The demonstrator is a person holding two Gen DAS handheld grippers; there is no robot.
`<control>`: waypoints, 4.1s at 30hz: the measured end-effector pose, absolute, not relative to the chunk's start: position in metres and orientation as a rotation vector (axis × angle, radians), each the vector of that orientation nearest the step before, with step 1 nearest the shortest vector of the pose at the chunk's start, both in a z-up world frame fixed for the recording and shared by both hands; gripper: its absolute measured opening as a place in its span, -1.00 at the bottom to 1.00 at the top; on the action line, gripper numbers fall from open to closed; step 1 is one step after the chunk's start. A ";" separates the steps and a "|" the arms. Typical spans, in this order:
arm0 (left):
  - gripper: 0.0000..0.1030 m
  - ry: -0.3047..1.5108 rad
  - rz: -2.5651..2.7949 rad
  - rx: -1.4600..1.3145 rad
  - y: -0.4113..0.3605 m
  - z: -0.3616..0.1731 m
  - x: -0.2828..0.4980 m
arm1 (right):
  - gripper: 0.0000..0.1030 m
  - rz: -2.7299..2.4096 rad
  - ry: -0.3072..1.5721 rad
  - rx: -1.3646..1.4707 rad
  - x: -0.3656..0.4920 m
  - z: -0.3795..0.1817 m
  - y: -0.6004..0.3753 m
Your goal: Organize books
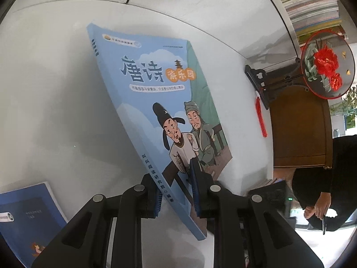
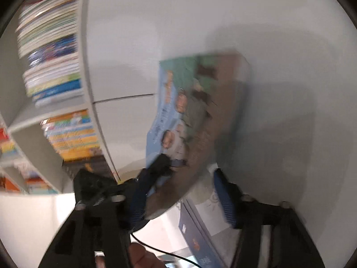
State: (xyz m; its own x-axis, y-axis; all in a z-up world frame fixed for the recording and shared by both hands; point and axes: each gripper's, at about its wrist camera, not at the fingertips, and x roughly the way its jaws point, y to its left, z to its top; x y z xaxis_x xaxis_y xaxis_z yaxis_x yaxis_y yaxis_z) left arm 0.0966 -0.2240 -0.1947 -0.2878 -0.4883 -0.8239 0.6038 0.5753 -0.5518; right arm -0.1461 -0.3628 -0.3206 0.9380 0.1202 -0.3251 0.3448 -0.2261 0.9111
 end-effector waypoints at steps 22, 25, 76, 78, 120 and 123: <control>-0.55 1.383 -1.238 0.135 -0.223 -0.152 0.061 | -0.52 -0.584 0.527 0.923 -0.138 -0.205 -0.359; -0.55 1.389 -1.275 0.117 -0.219 -0.139 0.045 | -0.53 -0.620 0.531 0.833 -0.152 -0.185 -0.349; -0.12 1.466 -1.667 0.412 -0.231 -0.154 -0.195 | -0.38 -1.034 0.506 0.938 -0.435 -0.182 -0.245; 0.05 1.431 -1.644 0.410 -0.234 -0.150 -0.195 | -0.38 -1.036 0.524 0.937 -0.430 -0.179 -0.246; 0.89 0.636 -0.550 0.294 -0.020 0.080 -0.046 | 0.48 -0.713 0.783 0.160 -0.121 0.056 -0.154; 0.89 0.659 -0.569 0.277 -0.015 0.070 -0.045 | 0.48 -0.718 0.815 0.146 -0.117 0.051 -0.145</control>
State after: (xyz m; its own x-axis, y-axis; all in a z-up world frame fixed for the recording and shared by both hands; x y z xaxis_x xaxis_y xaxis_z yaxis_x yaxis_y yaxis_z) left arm -0.0454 -0.0148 0.0695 0.6463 -0.4078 -0.6450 0.5784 0.8131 0.0655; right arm -0.1175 -0.1453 0.0506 0.4665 -0.5292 -0.7087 0.6367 0.7572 -0.1463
